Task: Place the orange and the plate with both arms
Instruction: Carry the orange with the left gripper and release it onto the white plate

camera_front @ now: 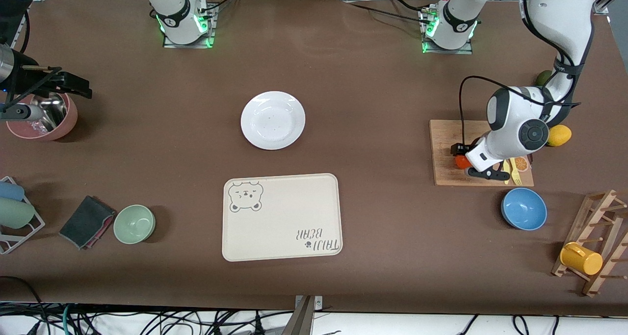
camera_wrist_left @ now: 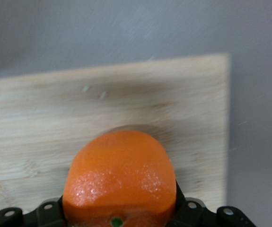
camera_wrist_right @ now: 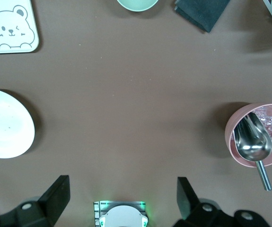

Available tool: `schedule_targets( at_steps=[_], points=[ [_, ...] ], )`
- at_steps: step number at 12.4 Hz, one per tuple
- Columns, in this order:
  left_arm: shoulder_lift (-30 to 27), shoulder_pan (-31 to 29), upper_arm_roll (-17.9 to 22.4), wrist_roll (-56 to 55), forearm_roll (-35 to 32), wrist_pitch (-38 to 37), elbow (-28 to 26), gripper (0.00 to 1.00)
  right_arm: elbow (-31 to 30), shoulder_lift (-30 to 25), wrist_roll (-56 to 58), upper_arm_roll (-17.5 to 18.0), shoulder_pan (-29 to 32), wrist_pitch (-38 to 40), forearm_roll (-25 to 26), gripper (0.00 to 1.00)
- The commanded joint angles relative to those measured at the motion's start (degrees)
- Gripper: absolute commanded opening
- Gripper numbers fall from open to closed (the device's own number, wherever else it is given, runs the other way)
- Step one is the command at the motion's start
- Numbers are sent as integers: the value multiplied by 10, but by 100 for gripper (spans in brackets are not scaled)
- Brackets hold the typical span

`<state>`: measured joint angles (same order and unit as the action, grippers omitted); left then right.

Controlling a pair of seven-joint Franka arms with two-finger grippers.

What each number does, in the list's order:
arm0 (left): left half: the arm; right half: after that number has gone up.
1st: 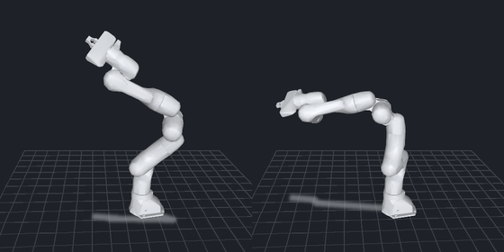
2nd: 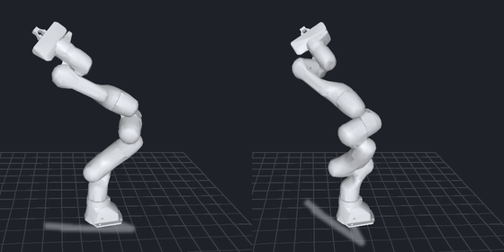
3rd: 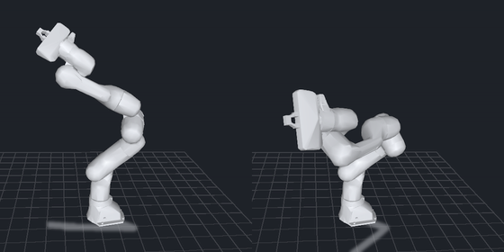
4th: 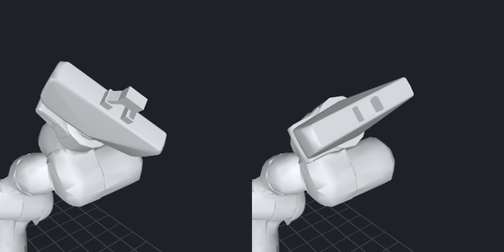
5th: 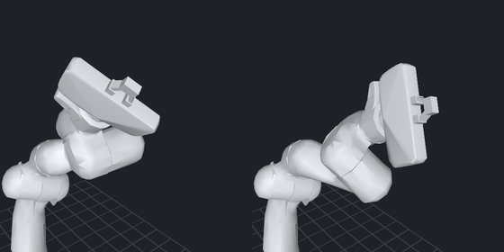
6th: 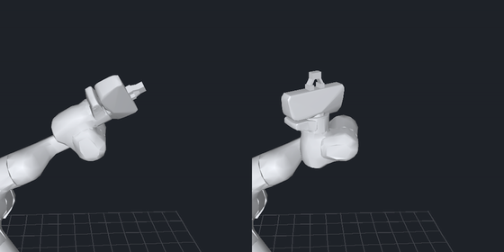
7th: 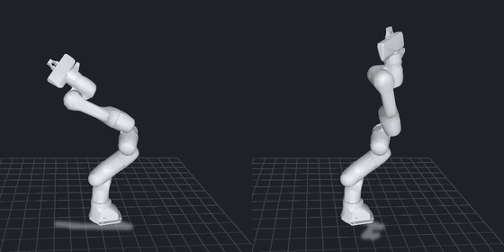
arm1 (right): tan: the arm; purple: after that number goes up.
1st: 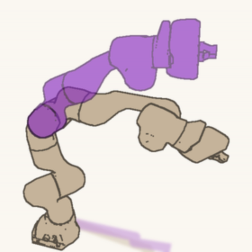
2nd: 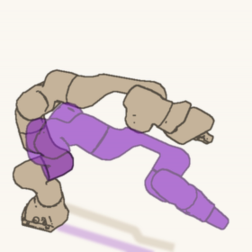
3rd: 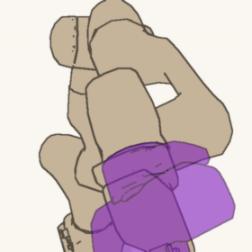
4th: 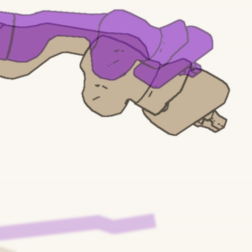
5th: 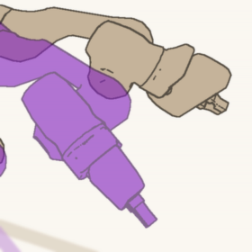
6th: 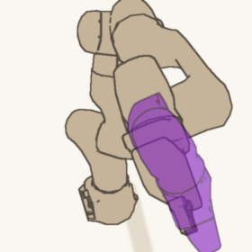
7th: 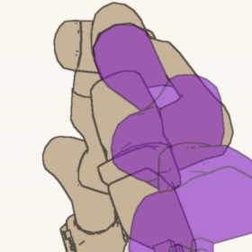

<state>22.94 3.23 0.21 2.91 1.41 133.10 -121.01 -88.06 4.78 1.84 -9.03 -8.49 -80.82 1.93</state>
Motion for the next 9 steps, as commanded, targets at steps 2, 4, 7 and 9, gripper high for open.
schedule_targets(
  at_steps=[2,4,7,9],
  points=[
    [-13,99,-45,-258,-18,-93,77,10,8,-1,-7,2,-1,1,-4,100],
    [0,173,-57,-399,-10,-105,124,10,8,-1,-7,2,-1,5,-4,100],
    [49,284,-57,-556,32,-105,215,10,8,-1,-7,2,-2,4,-4,100],
    [111,352,-57,-650,55,-104,307,10,8,-1,-7,2,-1,5,-4,100]
  ],
)
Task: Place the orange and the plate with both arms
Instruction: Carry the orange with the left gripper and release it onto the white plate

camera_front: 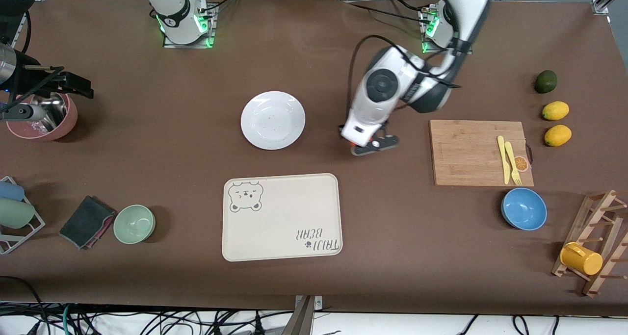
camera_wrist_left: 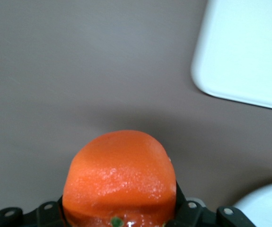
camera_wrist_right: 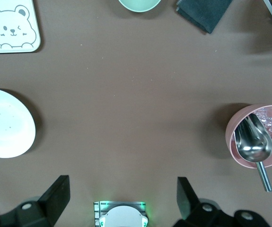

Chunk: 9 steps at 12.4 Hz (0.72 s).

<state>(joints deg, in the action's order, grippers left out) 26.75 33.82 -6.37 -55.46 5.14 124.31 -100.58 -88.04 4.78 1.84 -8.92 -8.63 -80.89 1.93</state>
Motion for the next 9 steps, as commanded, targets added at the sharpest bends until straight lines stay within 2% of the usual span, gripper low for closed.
schedule_targets(
  at_steps=[1,2,4,7,8,9],
  points=[
    [111,82,9,-112,18,-13,140,10,8,-1,-7,1,-1,6,-4,100],
    [150,122,12,-152,15,-7,184,10,8,-1,-7,1,-1,5,-4,100],
    [215,150,12,-181,17,14,256,10,8,-1,-7,1,-1,6,-4,100],
    [261,186,13,-199,17,112,273,11,8,-1,-7,1,-1,6,-4,100],
    [266,188,13,-199,16,118,273,29,8,-1,-7,1,-1,5,-4,100],
    [271,189,14,-195,12,118,272,99,8,-1,-7,1,0,5,-4,100]
  ],
)
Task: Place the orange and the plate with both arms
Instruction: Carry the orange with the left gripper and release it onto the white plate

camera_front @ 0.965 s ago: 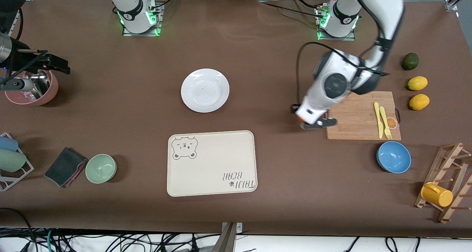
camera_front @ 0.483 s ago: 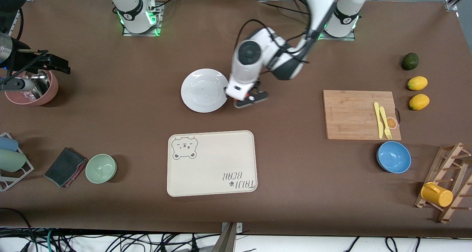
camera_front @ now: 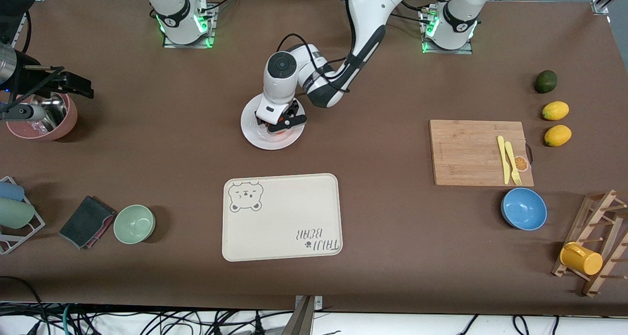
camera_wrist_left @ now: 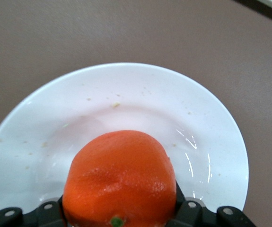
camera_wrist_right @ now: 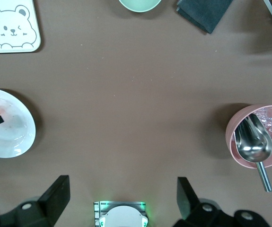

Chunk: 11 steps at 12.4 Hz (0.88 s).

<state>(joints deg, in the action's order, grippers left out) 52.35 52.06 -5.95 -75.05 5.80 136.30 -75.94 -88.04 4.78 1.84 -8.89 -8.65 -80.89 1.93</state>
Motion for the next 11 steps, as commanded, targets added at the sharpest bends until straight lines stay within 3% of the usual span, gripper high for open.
schedule_targets(
  at_steps=[1,3,6,8,11],
  points=[
    [15,12,10,-2,-2,-2,25,100,8,-1,-7,1,-1,5,-3,100],
    [-4,2,12,-4,-4,-33,26,100,8,-1,-7,1,-1,5,-4,100],
    [-59,-14,40,3,-4,-151,26,100,8,0,-7,1,0,-1,-4,100],
    [-102,-66,34,55,0,-243,26,100,8,1,-7,-1,6,-1,-4,100],
    [-148,-146,34,140,4,-287,22,100,9,2,-6,-2,7,-10,0,100]
  ],
)
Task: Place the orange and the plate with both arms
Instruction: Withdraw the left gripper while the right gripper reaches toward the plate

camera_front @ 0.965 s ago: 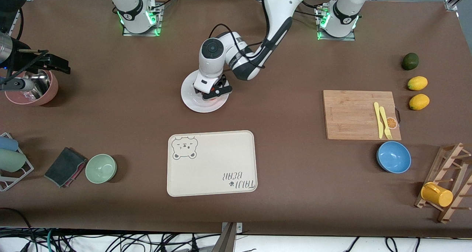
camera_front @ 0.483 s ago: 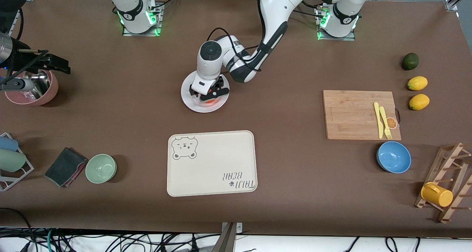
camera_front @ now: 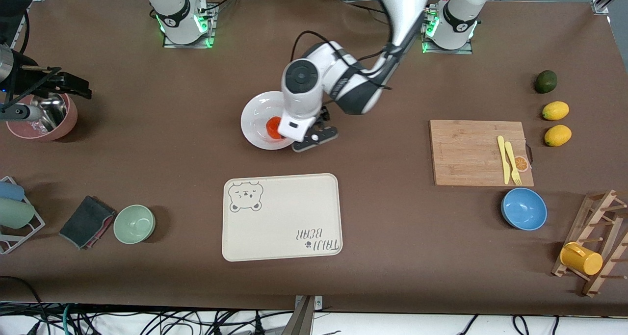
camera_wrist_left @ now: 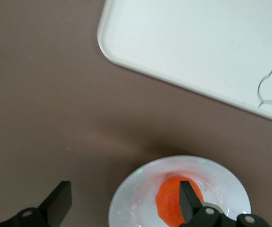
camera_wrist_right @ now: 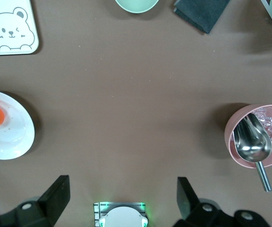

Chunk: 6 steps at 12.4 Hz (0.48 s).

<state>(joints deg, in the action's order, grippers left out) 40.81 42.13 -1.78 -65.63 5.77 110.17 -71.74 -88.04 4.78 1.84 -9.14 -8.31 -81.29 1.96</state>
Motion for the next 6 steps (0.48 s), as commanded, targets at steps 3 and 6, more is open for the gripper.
schedule_targets(
  at_steps=[3,6],
  points=[
    [-58,-129,-6,164,4,-90,-20,100,7,4,-7,0,9,-11,2,100],
    [-72,-221,-6,333,1,-136,-21,100,7,12,-4,-1,30,-18,-5,100]
  ],
)
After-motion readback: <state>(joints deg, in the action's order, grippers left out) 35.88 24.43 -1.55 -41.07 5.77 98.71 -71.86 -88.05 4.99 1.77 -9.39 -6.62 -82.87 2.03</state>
